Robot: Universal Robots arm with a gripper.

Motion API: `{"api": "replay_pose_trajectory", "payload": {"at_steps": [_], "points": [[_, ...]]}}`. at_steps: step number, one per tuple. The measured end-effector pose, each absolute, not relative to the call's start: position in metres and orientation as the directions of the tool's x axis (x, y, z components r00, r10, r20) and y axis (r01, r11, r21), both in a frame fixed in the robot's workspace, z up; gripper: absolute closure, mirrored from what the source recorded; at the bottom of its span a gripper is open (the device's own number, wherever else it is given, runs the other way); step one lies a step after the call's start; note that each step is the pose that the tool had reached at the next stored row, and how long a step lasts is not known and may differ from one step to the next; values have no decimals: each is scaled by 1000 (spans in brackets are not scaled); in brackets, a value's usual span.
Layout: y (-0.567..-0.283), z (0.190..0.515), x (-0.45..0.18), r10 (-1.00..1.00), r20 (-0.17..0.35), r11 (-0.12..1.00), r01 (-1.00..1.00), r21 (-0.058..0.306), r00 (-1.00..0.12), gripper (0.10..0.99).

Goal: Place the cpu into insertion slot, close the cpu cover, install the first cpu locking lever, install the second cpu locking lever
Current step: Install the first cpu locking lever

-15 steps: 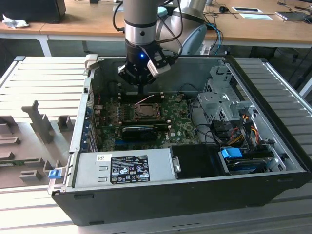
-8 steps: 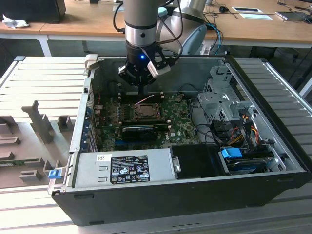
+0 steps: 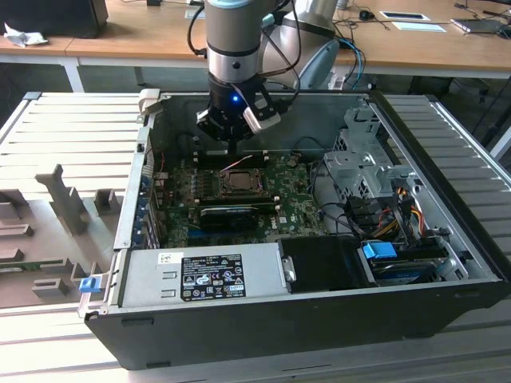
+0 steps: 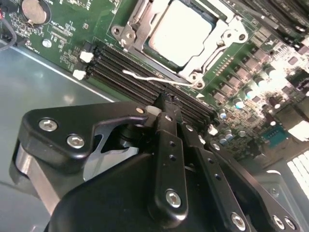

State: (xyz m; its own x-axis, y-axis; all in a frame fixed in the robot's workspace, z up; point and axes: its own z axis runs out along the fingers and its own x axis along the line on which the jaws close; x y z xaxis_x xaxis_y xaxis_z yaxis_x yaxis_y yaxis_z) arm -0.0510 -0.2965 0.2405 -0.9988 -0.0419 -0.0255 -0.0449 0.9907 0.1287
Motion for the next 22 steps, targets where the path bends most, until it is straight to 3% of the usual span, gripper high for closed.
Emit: {"api": "replay_pose_trajectory", "payload": {"at_steps": [22], "points": [[-291,215,-25,-70,-26,990,-73,121,-997,980]]}}
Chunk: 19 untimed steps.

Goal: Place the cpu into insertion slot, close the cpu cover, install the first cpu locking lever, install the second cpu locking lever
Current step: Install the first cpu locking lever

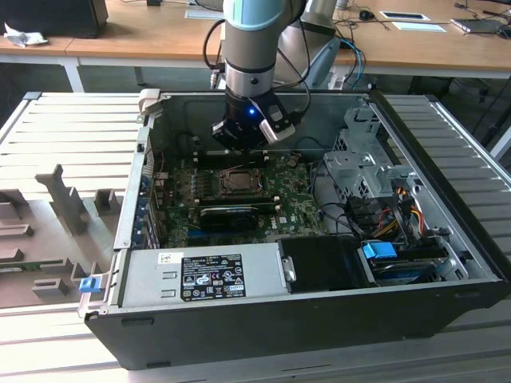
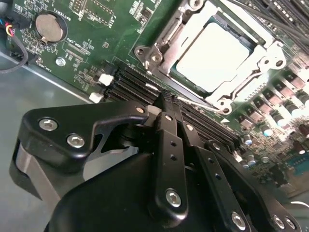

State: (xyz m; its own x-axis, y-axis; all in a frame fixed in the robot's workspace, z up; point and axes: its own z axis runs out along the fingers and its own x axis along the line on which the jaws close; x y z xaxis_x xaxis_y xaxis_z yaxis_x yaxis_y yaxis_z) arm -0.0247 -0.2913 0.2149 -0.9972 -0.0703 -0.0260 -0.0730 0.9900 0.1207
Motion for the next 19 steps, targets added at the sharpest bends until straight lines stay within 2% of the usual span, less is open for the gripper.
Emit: {"api": "replay_pose_trajectory", "payload": {"at_steps": [19], "points": [[-291,201,-20,-71,-24,993,-73,98,-997,980]]}}
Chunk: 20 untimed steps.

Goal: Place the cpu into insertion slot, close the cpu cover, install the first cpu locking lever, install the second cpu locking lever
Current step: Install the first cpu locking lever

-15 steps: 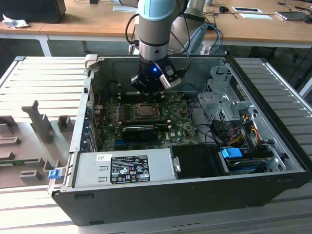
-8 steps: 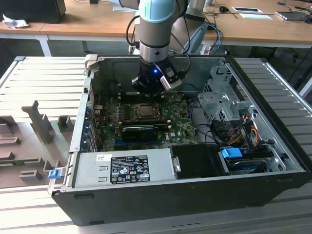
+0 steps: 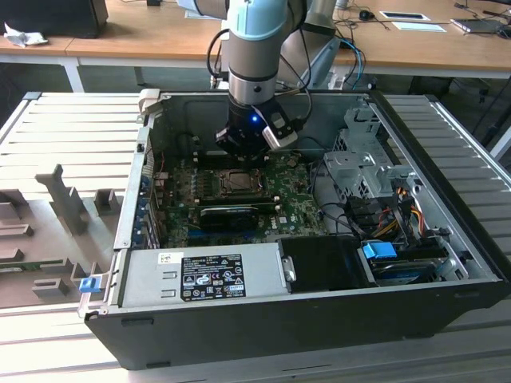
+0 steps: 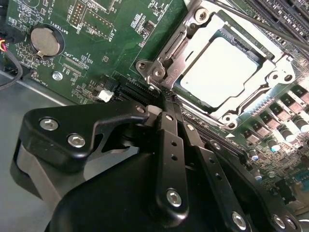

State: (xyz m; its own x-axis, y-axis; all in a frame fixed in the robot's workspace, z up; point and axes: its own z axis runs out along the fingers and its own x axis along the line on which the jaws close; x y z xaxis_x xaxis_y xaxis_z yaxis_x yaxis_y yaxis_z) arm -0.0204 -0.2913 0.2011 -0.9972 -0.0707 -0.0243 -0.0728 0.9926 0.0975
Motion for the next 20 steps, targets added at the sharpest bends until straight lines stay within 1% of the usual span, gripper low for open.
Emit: {"api": "replay_pose_trajectory", "payload": {"at_steps": [7,13,20], "points": [[-291,201,-19,-72,-25,992,-74,103,-997,980],[-291,220,-19,-72,-25,992,-74,103,-997,980],[-297,220,-19,-72,-23,993,-74,97,-997,980]]}}
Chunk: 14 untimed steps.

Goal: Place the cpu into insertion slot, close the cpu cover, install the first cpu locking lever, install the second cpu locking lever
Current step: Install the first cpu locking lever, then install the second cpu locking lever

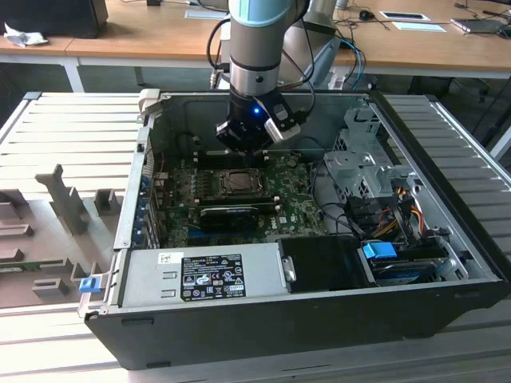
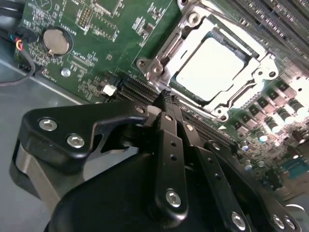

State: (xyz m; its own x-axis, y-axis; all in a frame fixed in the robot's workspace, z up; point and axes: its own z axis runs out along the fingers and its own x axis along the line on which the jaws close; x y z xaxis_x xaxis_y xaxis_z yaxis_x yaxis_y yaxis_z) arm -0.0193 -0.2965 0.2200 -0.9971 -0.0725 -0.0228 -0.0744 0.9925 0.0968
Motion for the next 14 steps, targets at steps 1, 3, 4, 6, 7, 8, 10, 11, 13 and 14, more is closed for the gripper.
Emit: {"api": "replay_pose_trajectory", "payload": {"at_steps": [1,3,4,6,7,8,10,11,13,14], "points": [[-297,220,-19,-72,-23,993,-74,97,-997,980],[-298,220,-19,-72,-23,993,-74,97,-997,980],[-298,220,-19,-72,-23,993,-74,97,-997,980],[-299,220,-19,-72,-23,993,-74,97,-997,980],[-299,220,-19,-72,-23,993,-74,97,-997,980],[-299,220,-19,-72,-23,993,-74,97,-997,980],[-300,220,-19,-72,-23,993,-74,97,-997,980],[-301,220,-19,-72,-23,993,-74,97,-997,980],[-301,220,-19,-72,-23,993,-74,97,-997,980],[-302,220,-19,-72,-23,993,-74,97,-997,980]]}}
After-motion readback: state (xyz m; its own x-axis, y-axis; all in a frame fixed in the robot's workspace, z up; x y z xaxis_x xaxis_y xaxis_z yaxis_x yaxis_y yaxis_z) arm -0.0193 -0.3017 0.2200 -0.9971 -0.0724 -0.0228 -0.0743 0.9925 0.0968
